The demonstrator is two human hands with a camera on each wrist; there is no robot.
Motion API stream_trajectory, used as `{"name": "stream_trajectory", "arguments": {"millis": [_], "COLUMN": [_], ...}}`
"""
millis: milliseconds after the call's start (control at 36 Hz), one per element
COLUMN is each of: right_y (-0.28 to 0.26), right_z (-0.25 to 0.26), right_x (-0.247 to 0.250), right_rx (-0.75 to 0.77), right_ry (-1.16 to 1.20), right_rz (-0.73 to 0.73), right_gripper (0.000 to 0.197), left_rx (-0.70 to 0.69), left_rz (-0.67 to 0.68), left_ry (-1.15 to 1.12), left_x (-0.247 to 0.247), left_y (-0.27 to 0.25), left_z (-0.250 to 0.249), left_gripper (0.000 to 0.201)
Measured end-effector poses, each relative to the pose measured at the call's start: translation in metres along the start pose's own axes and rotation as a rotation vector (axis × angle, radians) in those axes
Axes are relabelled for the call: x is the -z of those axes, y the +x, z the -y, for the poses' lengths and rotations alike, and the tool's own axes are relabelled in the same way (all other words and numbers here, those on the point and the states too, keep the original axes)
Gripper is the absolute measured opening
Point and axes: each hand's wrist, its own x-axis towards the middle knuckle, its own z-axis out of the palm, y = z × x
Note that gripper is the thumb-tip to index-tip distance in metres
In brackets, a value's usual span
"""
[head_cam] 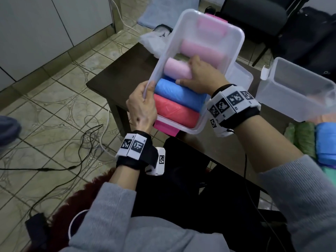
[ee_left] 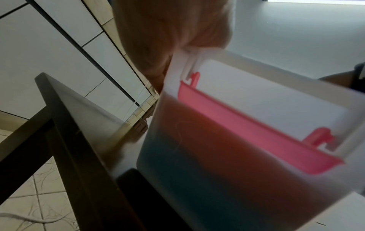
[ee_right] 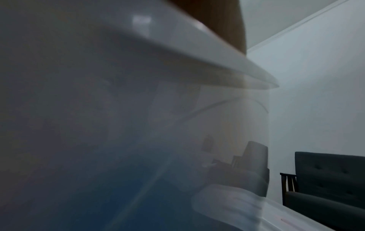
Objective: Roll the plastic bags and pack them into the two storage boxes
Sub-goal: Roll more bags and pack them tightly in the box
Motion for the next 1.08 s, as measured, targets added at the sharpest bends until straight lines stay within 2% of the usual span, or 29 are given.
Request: {"name": "stream_trajectory", "arguments": {"millis": [167, 250, 417, 500, 639, 778, 861, 917, 944, 1000, 1028, 1083], "right_y": [0.000, 0.002, 0.001, 0.002, -0.007, -0.011, -0.010, -0.012, -0.012, -0.014, -0.015, -0.016], "right_z": [-0.001, 0.001, 0.007, 0.007, 0.009, 0.012, 0.011, 0.008, 0.006, 0.000, -0.004, -0.011], "right_x": [0.007, 0.006, -0.004, -0.008, -0.018, -0.028, -0.024, -0.018, -0.017, -0.014, -0.013, -0.012], "right_rx": [0.099, 0.068, 0.148, 0.127, 0.093, 0.131, 0.130, 0.154, 0.136, -0.027, -0.153, -0.366], "right_ry": [0.006, -0.055, 0.086, 0.101, -0.018, -0.083, -0.018, 0.026, 0.012, 0.000, 0.039, 0.312], "right_rz": [0.110, 0.150, 0.037, 0.046, -0.041, 0.012, 0.024, -0.156, -0.322, -0.641, -0.712, -0.684], "right_gripper": [0.049, 0.049, 0.037, 0.037, 0.048, 0.054, 0.053, 0.049, 0.046, 0.047, 0.050, 0.054], "left_rx": [-0.005, -0.006, -0.020, -0.023, -0.025, -0.031, -0.022, -0.017, -0.015, -0.011, -0.008, 0.001], "left_rz": [-0.001, 0.005, 0.008, 0.007, 0.015, 0.015, 0.021, 0.029, 0.033, 0.043, 0.050, 0.068], "left_ry": [-0.014, -0.022, -0.031, -0.034, -0.032, -0.025, -0.014, -0.003, 0.002, 0.015, 0.020, 0.030], "left_x": [-0.001, -0.002, -0.002, -0.002, -0.003, -0.003, -0.003, -0.004, -0.004, -0.004, -0.005, -0.006], "left_y": [0.001, 0.001, 0.002, 0.002, 0.004, 0.005, 0.006, 0.007, 0.008, 0.009, 0.010, 0.012], "left_z": [0.003, 0.004, 0.006, 0.006, 0.005, 0.002, 0.000, -0.001, -0.001, -0.003, -0.004, -0.007], "left_gripper": [0.029, 0.028, 0.027, 0.027, 0.026, 0.026, 0.027, 0.027, 0.028, 0.028, 0.029, 0.029]}}
